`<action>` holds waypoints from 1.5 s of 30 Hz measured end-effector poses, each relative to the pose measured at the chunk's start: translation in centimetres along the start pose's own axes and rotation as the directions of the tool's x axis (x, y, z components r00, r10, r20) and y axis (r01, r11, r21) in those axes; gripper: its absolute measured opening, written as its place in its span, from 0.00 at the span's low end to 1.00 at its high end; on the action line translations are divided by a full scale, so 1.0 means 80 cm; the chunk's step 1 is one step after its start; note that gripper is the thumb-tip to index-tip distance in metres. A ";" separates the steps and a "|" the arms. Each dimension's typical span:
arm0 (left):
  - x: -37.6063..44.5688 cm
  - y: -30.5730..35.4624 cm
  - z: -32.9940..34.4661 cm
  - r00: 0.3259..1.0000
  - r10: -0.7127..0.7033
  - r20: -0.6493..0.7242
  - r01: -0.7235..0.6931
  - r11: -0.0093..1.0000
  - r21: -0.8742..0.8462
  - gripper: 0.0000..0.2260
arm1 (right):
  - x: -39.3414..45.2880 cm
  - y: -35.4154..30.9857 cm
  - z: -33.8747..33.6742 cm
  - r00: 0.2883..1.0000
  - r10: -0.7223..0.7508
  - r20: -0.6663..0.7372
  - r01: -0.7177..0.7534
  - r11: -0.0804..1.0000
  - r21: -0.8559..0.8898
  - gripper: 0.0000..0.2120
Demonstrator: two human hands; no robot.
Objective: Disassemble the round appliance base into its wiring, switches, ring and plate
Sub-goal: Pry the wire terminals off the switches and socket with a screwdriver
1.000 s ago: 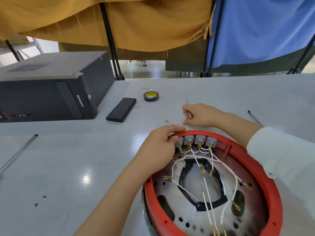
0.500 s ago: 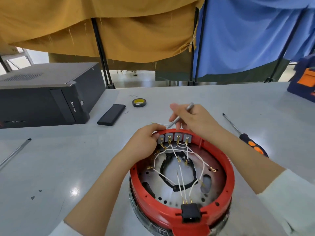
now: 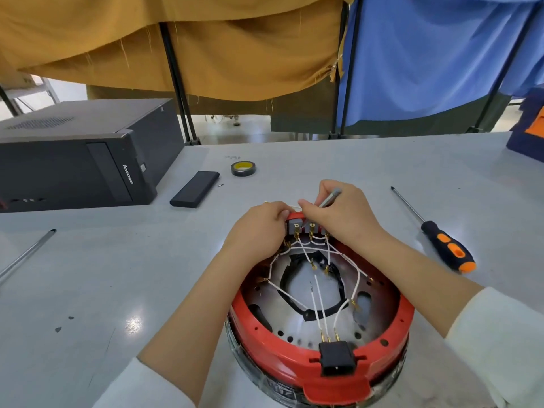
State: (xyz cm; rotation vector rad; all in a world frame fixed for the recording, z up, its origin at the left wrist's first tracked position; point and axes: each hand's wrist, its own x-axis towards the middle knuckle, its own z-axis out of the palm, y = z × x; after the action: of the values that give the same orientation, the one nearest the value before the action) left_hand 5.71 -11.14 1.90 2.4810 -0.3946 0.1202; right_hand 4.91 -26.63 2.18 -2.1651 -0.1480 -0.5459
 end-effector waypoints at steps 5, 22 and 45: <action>-0.001 0.001 0.002 1.000 -0.004 0.002 0.004 1.000 0.014 0.14 | 0.004 0.004 0.002 1.000 0.016 0.017 -0.016 1.000 0.012 0.15; 0.000 0.001 0.002 1.000 -0.010 0.013 0.009 0.999 0.040 0.13 | 0.029 -0.010 0.003 0.964 0.164 0.208 -0.179 0.983 0.051 0.13; 0.000 -0.002 0.005 1.000 -0.018 -0.007 0.018 1.000 -0.011 0.14 | 0.013 -0.005 0.003 0.985 0.118 0.126 -0.124 0.991 0.043 0.13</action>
State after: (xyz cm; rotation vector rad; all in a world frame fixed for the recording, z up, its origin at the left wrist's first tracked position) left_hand 5.78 -11.26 1.50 2.4724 -0.3689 0.1188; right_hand 5.81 -26.33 2.82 -2.1425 -0.0948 -0.3360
